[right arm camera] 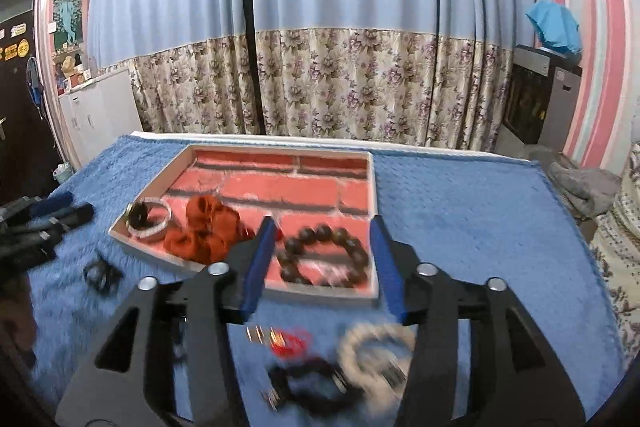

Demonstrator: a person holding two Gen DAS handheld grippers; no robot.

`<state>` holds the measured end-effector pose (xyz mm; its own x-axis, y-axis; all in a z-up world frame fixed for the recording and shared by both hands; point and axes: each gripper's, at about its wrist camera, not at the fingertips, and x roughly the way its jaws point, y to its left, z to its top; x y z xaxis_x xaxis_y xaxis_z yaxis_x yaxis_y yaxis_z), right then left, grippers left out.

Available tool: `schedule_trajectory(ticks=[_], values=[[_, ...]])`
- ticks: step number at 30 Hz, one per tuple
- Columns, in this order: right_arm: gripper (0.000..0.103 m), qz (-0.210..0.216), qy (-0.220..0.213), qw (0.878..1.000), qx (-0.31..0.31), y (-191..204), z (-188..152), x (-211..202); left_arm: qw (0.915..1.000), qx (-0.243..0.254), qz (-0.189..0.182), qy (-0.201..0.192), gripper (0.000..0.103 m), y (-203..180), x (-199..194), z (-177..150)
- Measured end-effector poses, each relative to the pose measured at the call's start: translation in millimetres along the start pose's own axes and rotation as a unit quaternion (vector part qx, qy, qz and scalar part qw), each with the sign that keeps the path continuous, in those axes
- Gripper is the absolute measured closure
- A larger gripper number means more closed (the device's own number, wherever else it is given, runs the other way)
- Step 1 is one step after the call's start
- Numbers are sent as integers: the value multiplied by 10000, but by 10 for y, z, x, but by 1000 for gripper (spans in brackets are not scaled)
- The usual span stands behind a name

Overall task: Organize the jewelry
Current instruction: 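Withdraw both grippers from the tray toward the remaining items, then grasp the black cord bracelet with the left gripper while the right gripper grasps the black scrunchie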

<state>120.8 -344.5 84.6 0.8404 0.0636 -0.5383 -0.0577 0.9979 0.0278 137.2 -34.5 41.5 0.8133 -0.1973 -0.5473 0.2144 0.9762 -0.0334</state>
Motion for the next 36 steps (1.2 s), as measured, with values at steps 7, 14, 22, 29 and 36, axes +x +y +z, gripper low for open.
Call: schedule_trajectory(ticks=[7, 14, 22, 29, 36], values=[[43, 81, 158, 9994, 303, -195, -671, -492, 9981, -472, -147, 360, 32, 99, -450, -761], [43, 189, 472, 9980, 366, -79, -1065, -564, 9955, -421, -383, 759, 32, -161, -479, -1069], [45, 132, 557, 9979, 314, -51, -1038, -456, 9964, -234, -235, 783, 32, -338, -251, -919], [57, 228, 778, 9964, 227, -6, -985, -210, 9941, -229, -400, 983, 36, -436, 10, -856], [66, 224, 983, 9944, 301, -11, -941, 46, 9932, -319, -454, 1028, 45, -488, 205, -730]])
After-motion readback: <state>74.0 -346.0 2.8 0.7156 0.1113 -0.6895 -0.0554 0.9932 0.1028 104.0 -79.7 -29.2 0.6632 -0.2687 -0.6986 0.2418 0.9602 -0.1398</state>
